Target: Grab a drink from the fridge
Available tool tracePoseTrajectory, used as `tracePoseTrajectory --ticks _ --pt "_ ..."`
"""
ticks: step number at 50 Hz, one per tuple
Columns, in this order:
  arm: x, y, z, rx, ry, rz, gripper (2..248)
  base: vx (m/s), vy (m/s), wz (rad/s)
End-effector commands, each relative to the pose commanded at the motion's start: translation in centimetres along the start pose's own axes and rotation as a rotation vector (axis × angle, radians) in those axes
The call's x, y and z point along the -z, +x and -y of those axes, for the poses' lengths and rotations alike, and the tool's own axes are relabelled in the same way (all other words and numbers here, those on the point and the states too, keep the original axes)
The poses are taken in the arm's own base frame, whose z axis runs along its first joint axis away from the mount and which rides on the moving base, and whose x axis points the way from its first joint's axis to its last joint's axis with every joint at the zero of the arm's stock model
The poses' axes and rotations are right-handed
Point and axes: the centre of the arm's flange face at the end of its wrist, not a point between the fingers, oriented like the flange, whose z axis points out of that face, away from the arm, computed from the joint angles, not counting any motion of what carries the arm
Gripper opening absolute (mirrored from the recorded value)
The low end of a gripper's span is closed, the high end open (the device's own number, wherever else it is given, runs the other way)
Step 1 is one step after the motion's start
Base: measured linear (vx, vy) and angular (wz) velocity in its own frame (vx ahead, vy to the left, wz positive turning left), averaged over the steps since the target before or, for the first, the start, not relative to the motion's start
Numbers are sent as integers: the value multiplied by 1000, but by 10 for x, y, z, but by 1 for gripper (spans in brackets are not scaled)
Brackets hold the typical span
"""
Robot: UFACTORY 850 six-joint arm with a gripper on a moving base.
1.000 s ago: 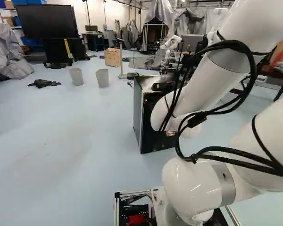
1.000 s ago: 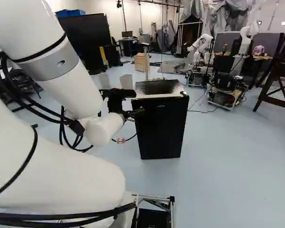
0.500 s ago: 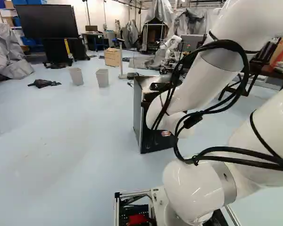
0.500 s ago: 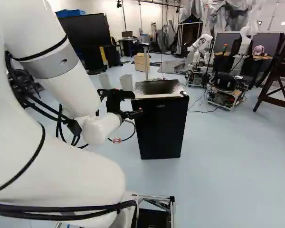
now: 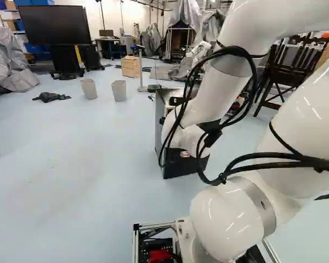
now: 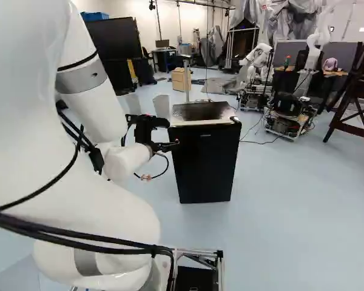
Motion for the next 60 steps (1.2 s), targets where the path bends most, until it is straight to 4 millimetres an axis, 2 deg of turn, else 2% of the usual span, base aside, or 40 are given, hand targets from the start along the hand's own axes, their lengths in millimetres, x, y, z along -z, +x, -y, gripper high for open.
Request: tracePoseTrajectory --ticks 42,60 --pt "-60 -12 45 -34 -112 -67 247 0 0 0" --pt "-79 -22 62 -47 -190 -116 247 0 0 0"
